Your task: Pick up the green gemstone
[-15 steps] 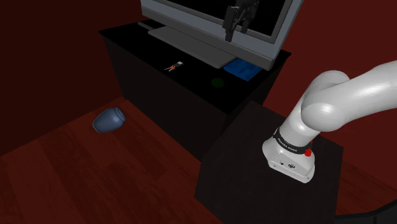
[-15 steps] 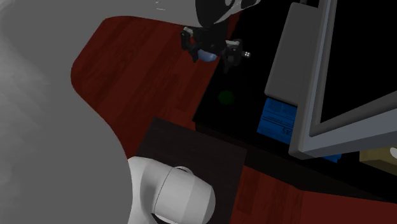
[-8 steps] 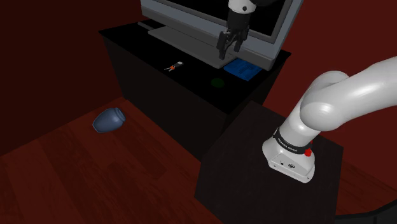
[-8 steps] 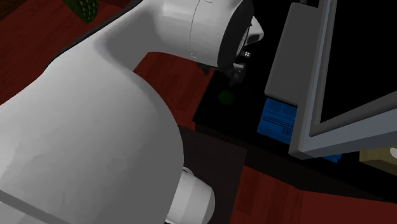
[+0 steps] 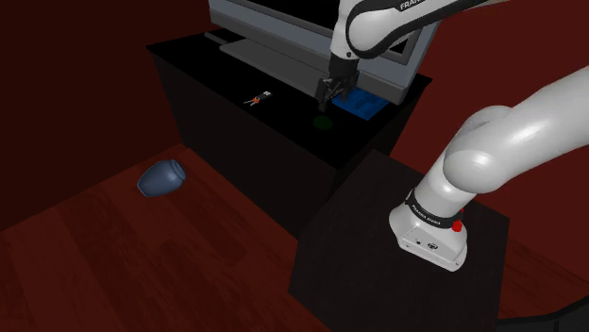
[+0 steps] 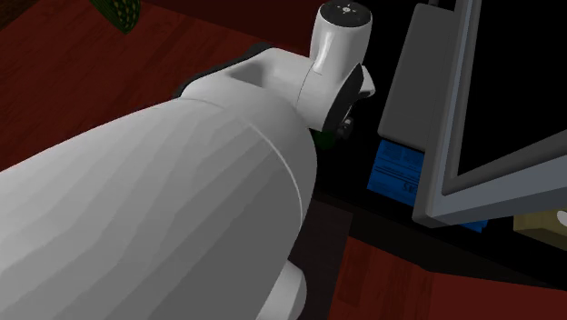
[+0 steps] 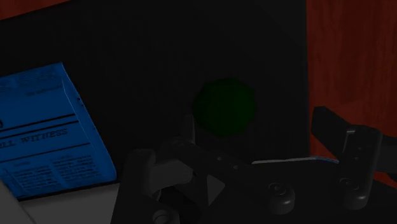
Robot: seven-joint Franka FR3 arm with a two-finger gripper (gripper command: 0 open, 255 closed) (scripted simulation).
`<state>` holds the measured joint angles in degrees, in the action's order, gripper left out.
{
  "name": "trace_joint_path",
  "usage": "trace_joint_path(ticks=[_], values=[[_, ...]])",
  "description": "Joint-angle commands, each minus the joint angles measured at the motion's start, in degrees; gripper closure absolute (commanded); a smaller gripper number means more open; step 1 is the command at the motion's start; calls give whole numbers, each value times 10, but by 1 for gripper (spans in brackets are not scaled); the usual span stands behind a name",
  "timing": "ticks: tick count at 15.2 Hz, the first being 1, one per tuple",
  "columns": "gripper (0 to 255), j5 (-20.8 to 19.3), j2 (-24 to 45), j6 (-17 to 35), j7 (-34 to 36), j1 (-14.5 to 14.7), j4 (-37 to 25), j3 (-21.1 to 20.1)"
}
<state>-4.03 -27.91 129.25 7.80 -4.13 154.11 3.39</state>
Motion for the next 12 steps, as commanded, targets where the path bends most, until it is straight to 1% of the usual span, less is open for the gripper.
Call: trace_joint_path(ticks=[1, 3, 10, 12], values=[[0, 0, 42, 55, -1, -5, 11, 9], [0, 1, 83, 102, -3, -10, 17, 17], [0, 2, 135, 173, -4, -9, 36, 19], [0, 2, 139, 179, -4, -9, 37, 19]])
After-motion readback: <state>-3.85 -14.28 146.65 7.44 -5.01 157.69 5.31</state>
